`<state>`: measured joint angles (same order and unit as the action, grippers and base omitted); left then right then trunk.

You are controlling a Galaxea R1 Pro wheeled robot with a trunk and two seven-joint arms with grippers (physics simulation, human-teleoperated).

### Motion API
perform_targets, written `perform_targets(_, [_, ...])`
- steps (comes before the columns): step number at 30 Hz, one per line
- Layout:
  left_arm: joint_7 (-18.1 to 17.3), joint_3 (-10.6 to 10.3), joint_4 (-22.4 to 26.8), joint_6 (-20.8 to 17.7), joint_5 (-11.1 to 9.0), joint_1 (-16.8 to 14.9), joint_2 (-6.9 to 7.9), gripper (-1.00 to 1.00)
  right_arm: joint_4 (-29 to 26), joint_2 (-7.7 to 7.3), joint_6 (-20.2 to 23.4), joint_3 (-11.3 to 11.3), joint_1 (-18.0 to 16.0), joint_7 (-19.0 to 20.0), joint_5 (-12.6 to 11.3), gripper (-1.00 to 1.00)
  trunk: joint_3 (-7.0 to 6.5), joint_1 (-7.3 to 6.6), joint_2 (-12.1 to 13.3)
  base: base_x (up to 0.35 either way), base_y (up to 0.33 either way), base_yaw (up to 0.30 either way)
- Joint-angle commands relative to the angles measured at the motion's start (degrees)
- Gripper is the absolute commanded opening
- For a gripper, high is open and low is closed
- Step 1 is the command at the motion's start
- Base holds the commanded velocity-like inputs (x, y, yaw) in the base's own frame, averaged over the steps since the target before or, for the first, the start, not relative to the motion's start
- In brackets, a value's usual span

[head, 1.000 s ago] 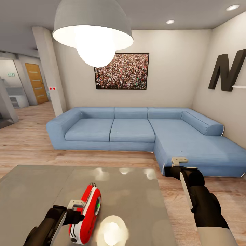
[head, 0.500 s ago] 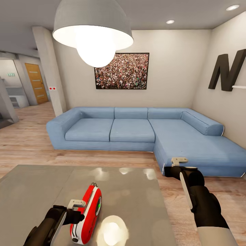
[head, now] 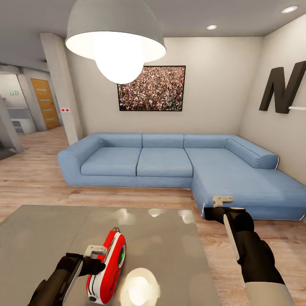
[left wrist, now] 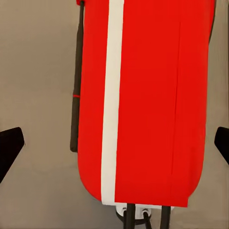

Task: Turn on the radio receiver that's on the table in the living room.

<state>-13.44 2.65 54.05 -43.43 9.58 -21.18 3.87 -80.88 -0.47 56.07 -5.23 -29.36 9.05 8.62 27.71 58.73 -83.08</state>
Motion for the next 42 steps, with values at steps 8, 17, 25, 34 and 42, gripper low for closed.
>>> perform_targets(8, [-0.01, -0.01, 1.05, -0.07, 0.0, 0.0, 0.0, 1.0, 0.69, -0.05, 0.0, -0.04, 0.0, 0.0, 0.04, -1.0, 0.0, 0.0, 0.0, -0.012, 0.0, 0.0])
perform_targets(17, [-0.01, -0.01, 1.06, -0.07, 0.0, 0.0, 0.0, 1.0, 0.69, -0.06, -0.01, -0.04, 0.0, 0.0, 0.03, -1.0, 0.0, 0.0, 0.0, -0.276, 0.0, 0.0])
perform_targets(25, [-0.01, -0.01, 1.04, -0.07, -0.05, 0.0, 0.0, 1.0, 0.72, -0.06, -0.02, -0.04, 0.0, 0.0, 0.07, -1.0, 0.0, 0.0, 0.0, -0.334, 0.0, 0.0])
perform_targets(34, [-0.01, -0.1, 0.98, -0.07, -0.06, 0.0, 0.0, 1.0, 0.72, -0.06, -0.02, -0.04, 0.0, 0.0, 0.03, -1.0, 0.0, 0.0, 0.0, -0.335, 0.0, 0.0])
perform_targets(42, [-0.01, -0.1, 0.97, -0.07, -0.06, 0.0, 0.0, 1.0, 0.99, -0.06, -0.07, -0.03, 0.0, 0.0, 0.0, -1.0, 0.0, 0.0, 0.0, -0.335, 0.0, 0.0])
